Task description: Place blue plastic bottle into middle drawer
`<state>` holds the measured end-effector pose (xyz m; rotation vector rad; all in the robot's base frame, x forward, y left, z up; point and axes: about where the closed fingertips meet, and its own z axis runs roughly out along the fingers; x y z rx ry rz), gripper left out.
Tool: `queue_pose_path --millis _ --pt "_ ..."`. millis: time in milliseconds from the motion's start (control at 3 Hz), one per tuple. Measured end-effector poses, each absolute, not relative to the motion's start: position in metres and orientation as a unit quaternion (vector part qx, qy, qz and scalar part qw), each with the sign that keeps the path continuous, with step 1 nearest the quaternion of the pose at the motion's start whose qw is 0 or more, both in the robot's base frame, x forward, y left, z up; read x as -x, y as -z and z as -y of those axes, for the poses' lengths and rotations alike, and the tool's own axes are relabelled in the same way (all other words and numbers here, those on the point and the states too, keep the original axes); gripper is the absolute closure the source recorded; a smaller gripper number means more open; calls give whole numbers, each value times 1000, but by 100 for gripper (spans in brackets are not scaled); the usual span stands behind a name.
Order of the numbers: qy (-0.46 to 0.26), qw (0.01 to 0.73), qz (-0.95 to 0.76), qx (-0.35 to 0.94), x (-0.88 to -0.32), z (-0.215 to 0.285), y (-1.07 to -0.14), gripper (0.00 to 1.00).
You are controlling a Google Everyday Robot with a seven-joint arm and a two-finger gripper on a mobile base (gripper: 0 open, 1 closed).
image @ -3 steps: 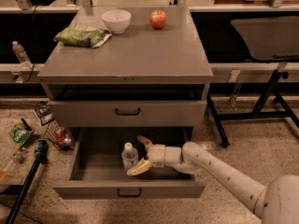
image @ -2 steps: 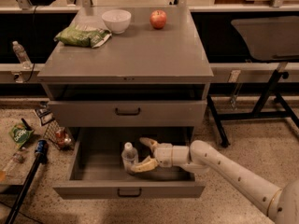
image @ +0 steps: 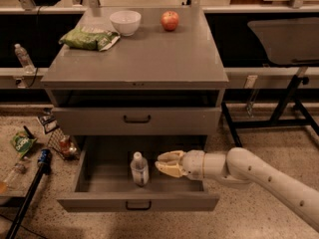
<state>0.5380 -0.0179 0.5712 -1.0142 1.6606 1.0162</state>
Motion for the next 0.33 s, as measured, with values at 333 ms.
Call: queue_pose_path --millis 333 --pt "-357 490 -689 397 -502 35 -632 66"
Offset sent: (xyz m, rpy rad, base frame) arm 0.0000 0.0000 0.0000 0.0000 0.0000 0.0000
